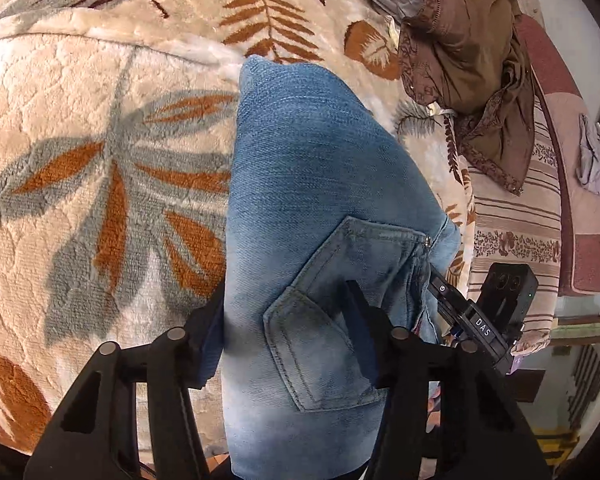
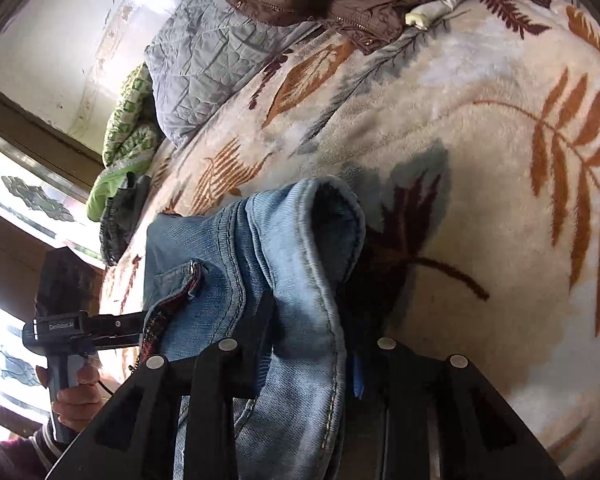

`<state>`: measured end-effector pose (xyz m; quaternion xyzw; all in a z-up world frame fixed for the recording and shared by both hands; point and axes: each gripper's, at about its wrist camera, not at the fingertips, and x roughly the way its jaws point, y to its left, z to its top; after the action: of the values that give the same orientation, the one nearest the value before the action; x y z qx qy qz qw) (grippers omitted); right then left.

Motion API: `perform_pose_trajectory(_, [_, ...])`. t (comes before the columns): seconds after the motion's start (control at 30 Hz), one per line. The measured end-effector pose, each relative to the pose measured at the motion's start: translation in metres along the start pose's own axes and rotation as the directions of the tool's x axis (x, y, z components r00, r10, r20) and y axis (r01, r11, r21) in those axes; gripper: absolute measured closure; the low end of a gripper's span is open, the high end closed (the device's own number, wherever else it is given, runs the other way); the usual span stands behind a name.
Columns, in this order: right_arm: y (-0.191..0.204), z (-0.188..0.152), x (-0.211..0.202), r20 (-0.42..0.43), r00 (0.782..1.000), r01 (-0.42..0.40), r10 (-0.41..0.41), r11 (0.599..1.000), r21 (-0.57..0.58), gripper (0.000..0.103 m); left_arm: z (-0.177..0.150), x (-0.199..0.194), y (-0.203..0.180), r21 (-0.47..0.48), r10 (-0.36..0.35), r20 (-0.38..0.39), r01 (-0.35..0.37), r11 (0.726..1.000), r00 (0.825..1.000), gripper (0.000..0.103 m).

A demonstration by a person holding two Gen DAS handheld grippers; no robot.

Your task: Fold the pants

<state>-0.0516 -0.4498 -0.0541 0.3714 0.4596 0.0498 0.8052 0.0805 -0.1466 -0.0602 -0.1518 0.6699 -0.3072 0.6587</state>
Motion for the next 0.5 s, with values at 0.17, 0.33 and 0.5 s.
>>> perform_pose_trajectory(0.17, [-0.006, -0.004, -0.023, 0.036, 0.995, -0.092, 0.089, 0.992, 0.09, 0.046, -0.015, -0.018, -0.003, 0.037, 0.007, 0.023, -0.008, 0.999, 1.0, 0.04])
perform_pose_trajectory(0.33, [-0.02, -0.019, -0.028, 0.029, 0.991, -0.13, 0.127, 0.98, 0.152, 0.041, -0.03, -0.024, -0.019, 0.093, 0.171, 0.146, -0.186, 0.978, 0.974, 0.038])
perform_pose_trajectory(0.5, [-0.008, -0.026, -0.025, 0.013, 0.986, -0.169, 0.168, 0.976, 0.137, 0.04, -0.037, -0.026, -0.024, 0.093, 0.227, 0.188, -0.248, 0.964, 0.956, 0.037])
